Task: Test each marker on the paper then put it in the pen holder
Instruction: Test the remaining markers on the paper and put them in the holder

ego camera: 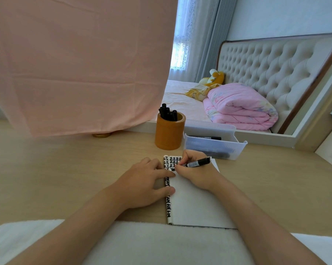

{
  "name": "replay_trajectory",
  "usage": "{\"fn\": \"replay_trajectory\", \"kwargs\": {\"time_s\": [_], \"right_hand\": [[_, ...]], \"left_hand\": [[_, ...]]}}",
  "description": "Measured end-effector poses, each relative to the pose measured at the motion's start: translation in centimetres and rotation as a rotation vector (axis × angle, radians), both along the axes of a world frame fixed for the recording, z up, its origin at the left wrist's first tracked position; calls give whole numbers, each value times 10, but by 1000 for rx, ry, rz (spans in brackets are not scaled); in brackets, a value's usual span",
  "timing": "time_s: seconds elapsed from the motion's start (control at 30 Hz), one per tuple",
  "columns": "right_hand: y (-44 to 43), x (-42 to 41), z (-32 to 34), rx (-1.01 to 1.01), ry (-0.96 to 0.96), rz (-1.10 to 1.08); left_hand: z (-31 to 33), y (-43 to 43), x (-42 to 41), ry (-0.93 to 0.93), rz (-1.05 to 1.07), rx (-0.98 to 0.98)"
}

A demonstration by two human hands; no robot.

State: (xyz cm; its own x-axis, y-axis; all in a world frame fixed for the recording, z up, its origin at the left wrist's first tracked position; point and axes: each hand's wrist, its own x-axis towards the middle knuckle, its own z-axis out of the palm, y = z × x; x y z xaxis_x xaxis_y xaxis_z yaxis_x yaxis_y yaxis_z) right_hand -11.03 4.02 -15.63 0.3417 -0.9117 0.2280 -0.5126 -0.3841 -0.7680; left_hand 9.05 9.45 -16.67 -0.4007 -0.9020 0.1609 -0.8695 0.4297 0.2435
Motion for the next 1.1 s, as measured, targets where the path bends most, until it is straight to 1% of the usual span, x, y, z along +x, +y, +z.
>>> {"fn": "replay_trajectory", "kwargs": {"time_s": [0.33, 0.53, 0.87, 0.93, 1.03, 1.1], "right_hand": [[-2, 0, -1, 1, -36, -17], [-1, -1, 0, -7, 2, 42], [-1, -1, 0, 27, 2, 23], [-1, 0, 1, 36, -25, 3], [1, -2, 2, 81, -159, -62], [2, -5, 3, 111, -244, -68]], "left_hand": [[1, 0, 0, 1, -6, 11], [0, 0, 0, 3, -6, 2], [0, -1, 0, -3, -7, 2], [-1, -2, 1, 0, -8, 1], [-2, -2, 1, 12, -22, -22], [-2, -2, 3, 19, -25, -29]]}}
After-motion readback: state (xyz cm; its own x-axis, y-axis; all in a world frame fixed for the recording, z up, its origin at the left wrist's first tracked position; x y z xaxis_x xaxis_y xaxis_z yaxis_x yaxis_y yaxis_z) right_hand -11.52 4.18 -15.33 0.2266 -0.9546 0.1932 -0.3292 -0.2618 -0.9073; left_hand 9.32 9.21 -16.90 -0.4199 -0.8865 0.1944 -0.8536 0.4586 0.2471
